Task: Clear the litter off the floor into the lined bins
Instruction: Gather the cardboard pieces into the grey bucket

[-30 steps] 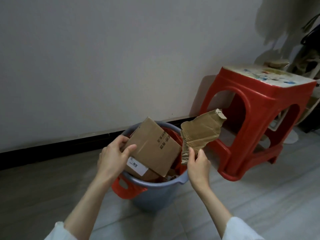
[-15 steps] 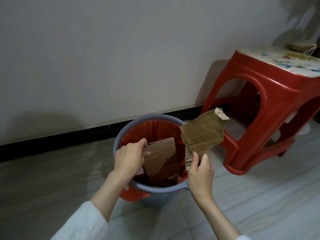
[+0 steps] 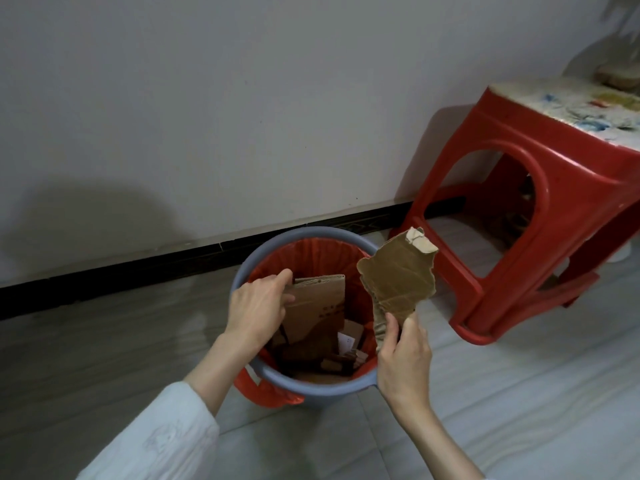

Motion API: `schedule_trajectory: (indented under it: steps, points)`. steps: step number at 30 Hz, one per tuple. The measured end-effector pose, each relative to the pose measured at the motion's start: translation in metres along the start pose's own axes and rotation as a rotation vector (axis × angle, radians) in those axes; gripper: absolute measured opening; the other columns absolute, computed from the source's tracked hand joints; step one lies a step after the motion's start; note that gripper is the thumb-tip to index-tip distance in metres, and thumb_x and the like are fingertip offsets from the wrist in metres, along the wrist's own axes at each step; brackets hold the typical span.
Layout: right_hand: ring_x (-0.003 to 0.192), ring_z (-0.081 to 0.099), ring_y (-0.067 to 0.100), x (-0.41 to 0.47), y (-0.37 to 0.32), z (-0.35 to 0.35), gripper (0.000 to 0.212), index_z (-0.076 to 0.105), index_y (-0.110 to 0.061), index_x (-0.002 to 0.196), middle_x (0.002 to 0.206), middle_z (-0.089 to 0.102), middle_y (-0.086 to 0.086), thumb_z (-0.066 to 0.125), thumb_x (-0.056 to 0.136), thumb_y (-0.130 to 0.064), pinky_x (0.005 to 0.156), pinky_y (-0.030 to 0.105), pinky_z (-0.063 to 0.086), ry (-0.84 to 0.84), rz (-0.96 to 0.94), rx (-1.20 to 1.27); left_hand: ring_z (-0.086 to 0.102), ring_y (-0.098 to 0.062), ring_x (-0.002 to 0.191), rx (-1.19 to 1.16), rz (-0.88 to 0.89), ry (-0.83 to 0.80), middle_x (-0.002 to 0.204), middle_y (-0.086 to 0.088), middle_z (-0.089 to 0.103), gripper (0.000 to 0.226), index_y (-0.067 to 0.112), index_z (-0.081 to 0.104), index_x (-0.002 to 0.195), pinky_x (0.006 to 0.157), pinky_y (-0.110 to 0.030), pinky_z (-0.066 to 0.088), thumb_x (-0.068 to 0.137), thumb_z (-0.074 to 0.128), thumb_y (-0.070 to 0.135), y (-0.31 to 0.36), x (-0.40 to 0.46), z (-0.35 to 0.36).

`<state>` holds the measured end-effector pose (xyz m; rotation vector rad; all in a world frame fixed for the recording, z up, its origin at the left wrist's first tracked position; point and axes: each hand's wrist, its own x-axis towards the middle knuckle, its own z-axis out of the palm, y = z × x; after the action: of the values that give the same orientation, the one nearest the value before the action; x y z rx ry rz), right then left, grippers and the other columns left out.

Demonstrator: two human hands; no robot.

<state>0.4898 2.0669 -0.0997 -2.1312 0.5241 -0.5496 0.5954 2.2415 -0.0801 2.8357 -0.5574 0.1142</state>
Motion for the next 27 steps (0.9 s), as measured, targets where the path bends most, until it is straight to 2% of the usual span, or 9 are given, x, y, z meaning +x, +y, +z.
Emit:
schedule_trajectory:
  steps: [3,6,10,13,15,17,19,23,27]
  points:
    - [0.080,0.044,0.016,0.000,-0.002,-0.001,0.007,0.046,-0.019,0.090,0.083,0.053,-0.001,0.044,0.096,-0.016,0.069,0.024,0.028,-0.014,-0.009,-0.010,0.063,-0.025,0.091,-0.055,-0.056,0.019,0.095,0.001,0.067,0.013,0.021,0.048,0.102,0.063,-0.030,0.038,0.091,0.054,0.021,-0.002,0.006,-0.002]
    - [0.080,0.043,0.015,0.001,-0.001,0.000,0.007,0.047,-0.018,0.090,0.083,0.052,-0.002,0.044,0.096,-0.016,0.066,0.022,0.027,-0.012,0.007,-0.007,0.064,-0.025,0.090,-0.004,0.005,-0.077,0.093,0.001,0.068,0.015,0.021,0.047,0.104,0.061,-0.030,0.035,0.091,0.053,0.017,0.002,0.012,-0.002]
    - [0.082,0.045,0.017,0.001,0.000,0.002,0.009,0.048,-0.017,0.088,0.082,0.053,-0.001,0.044,0.096,-0.016,0.073,0.026,0.030,-0.003,0.022,-0.018,0.064,-0.026,0.085,0.050,0.056,-0.123,0.087,-0.001,0.066,0.011,0.021,0.047,0.102,0.058,-0.032,0.034,0.093,0.052,0.022,0.009,0.014,0.006]
    - [0.084,0.045,0.017,0.002,0.000,0.002,0.009,0.046,-0.019,0.087,0.083,0.052,-0.003,0.044,0.096,-0.017,0.075,0.027,0.031,-0.012,0.014,-0.037,0.063,-0.027,0.086,0.049,0.071,-0.177,0.086,-0.003,0.065,0.008,0.020,0.048,0.099,0.062,-0.034,0.040,0.093,0.051,0.024,0.016,0.016,0.015]
    - [0.085,0.047,0.018,0.001,0.003,0.003,0.012,0.051,-0.015,0.088,0.084,0.054,-0.002,0.043,0.096,-0.019,0.076,0.028,0.032,-0.002,0.011,-0.046,0.063,-0.027,0.088,0.029,0.090,-0.187,0.089,-0.003,0.067,0.007,0.021,0.049,0.099,0.065,-0.034,0.043,0.092,0.051,0.022,0.020,0.018,0.014]
    - [0.085,0.048,0.020,0.002,0.004,0.004,0.024,0.056,-0.007,0.092,0.085,0.058,0.003,0.040,0.096,-0.025,0.076,0.030,0.034,0.021,-0.003,-0.061,0.063,-0.025,0.089,0.010,0.091,-0.147,0.088,0.002,0.067,0.011,0.022,0.050,0.101,0.063,-0.031,0.038,0.091,0.052,0.019,0.021,0.021,0.008]
    - [0.085,0.047,0.020,0.002,0.004,0.004,0.024,0.057,-0.005,0.094,0.086,0.059,0.005,0.041,0.095,-0.023,0.077,0.031,0.034,0.031,0.000,-0.059,0.063,-0.024,0.090,0.009,0.075,-0.142,0.086,0.005,0.065,0.014,0.022,0.051,0.103,0.062,-0.029,0.035,0.090,0.053,0.017,0.020,0.020,0.005]
    - [0.087,0.044,0.016,0.001,0.001,0.001,0.016,0.056,-0.007,0.096,0.087,0.054,-0.002,0.044,0.095,-0.017,0.077,0.027,0.031,-0.002,0.015,-0.053,0.062,-0.032,0.097,0.045,0.039,-0.276,0.098,-0.009,0.067,0.017,0.019,0.052,0.108,0.074,-0.037,0.046,0.091,0.052,0.021,0.021,0.006,0.017]
    - [0.087,0.046,0.017,0.003,0.000,0.002,0.017,0.056,-0.006,0.095,0.086,0.054,-0.001,0.044,0.095,-0.018,0.076,0.026,0.031,-0.006,0.018,-0.071,0.058,-0.034,0.105,-0.002,-0.044,-0.408,0.111,-0.013,0.062,0.024,0.018,0.057,0.113,0.081,-0.038,0.045,0.088,0.057,0.019,0.028,0.015,0.031]
